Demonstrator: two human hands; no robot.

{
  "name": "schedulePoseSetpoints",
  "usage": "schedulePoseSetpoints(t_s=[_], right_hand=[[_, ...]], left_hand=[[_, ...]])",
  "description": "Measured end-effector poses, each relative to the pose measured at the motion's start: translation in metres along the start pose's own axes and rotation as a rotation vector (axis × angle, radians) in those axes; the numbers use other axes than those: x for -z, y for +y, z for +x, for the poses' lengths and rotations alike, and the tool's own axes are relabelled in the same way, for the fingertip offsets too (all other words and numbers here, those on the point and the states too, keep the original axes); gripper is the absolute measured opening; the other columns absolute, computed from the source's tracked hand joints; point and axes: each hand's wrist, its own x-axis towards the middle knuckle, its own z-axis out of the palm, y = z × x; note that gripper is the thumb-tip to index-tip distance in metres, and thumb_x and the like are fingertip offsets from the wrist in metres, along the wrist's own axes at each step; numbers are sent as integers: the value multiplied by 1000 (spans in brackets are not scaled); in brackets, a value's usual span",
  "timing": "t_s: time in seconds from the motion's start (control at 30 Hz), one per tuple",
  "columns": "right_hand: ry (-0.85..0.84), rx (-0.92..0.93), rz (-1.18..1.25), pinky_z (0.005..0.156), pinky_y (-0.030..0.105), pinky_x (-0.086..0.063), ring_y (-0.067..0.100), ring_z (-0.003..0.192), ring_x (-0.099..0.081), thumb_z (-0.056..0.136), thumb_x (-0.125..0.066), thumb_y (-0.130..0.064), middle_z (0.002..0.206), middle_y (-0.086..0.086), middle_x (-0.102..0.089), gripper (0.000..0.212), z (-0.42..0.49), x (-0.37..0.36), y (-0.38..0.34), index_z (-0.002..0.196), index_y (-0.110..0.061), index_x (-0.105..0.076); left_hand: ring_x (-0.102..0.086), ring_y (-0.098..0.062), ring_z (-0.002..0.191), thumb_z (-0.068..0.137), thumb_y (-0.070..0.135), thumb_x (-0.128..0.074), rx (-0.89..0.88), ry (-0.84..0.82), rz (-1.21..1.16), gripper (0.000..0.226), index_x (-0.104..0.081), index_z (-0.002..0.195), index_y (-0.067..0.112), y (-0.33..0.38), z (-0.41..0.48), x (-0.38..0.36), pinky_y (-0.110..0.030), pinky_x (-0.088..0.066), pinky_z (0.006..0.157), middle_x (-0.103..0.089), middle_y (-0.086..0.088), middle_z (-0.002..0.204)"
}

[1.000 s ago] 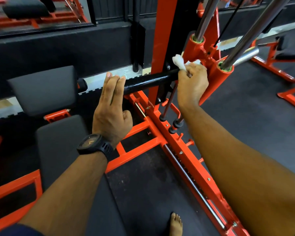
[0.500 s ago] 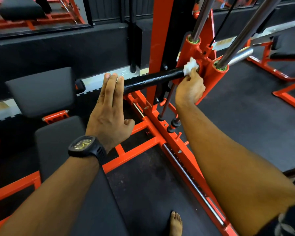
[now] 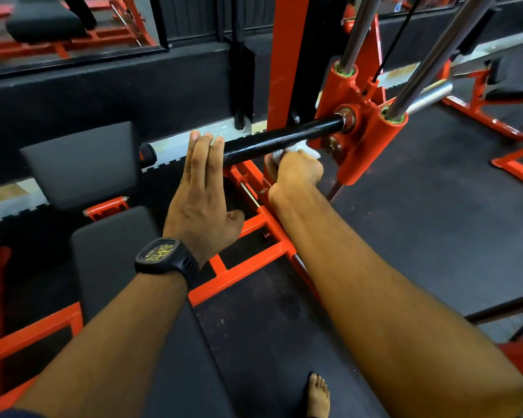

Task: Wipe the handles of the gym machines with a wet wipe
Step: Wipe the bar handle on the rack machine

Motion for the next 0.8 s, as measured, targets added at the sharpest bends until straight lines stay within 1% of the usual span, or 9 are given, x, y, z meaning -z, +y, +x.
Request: schedulePoseSetpoints(t_s=[0.07, 0.13, 0.23, 0.37, 0.47, 0.57, 0.67, 0.73, 0.8], right_hand=[[55, -5, -47, 56, 27, -49, 14, 59, -55, 92, -50, 8, 79, 10, -63, 22, -1, -2, 6, 79, -5, -62], [21, 19, -94, 54, 24, -45, 15, 64, -53, 91, -56, 5, 78, 8, -60, 18, -5, 2, 11, 77, -6, -62], [-72, 66, -17, 56, 24, -47, 18, 64, -55, 88, -65, 6, 69, 7, -59, 32, -6, 11, 24, 62, -11, -56], [-148, 129, 76, 70, 26, -54, 17, 71, -60, 89, -66, 4, 75, 10, -61, 26, -14, 10, 43, 68, -8, -60], [-181, 217, 52, 86, 36, -57, 23, 80, -65, 89, -71, -4, 85, 13, -66, 10, -13, 9, 52, 81, -5, -65], [-98, 528, -277, 88, 27, -55, 18, 89, -67, 90, -72, -17, 97, 8, -70, 17, -10, 14, 53, 101, -5, -67], [-273, 1099, -794, 83, 5, -38, 10, 92, -55, 92, -67, -11, 100, 4, -62, 17, -19, 30, 59, 108, -7, -69], [-443, 1362, -968, 91, 7, -36, 18, 104, -50, 91, -65, -6, 109, 11, -60, 25, -8, 36, 53, 116, -6, -70], [-536, 1479, -1071, 101, 20, -41, 21, 119, -48, 94, -64, -8, 126, 15, -57, 29, 9, 34, 36, 123, -4, -67]], left_hand=[[-6, -36, 153, 65, 15, -64, -17, -11, 13, 102, -16, 152, -7, -1, 0, 1, -49, -25, 122, -21, -23, 156], [-7, -36, 153, 64, 15, -64, -21, -21, 12, 102, -16, 152, -7, -2, 0, 1, -48, -23, 123, -22, -22, 156], [-6, -36, 153, 63, 14, -63, -11, -3, -25, 102, -17, 152, -7, -3, 1, -1, -47, -21, 124, -22, -22, 156], [-7, -38, 153, 66, 17, -66, -15, 9, -37, 101, -18, 151, -8, -3, 1, -3, -48, -20, 124, -23, -22, 155], [-9, -38, 152, 66, 17, -70, -19, 4, -21, 103, -19, 151, -8, -4, 1, -4, -49, -23, 123, -24, -23, 155], [-10, -39, 152, 66, 16, -71, -30, 6, -7, 102, -19, 150, -9, -4, 1, -2, -50, -24, 122, -24, -24, 155], [-12, -40, 151, 67, 16, -72, -47, 21, -24, 101, -20, 149, -9, -4, 1, -3, -51, -25, 121, -26, -25, 153], [-13, -40, 151, 65, 15, -70, -46, 23, -17, 100, -20, 148, -7, -4, 0, -3, -51, -26, 121, -25, -25, 153], [-10, -38, 152, 61, 10, -66, -22, 20, -49, 101, -20, 150, -6, -3, -1, -2, -50, -27, 121, -23, -23, 156]])
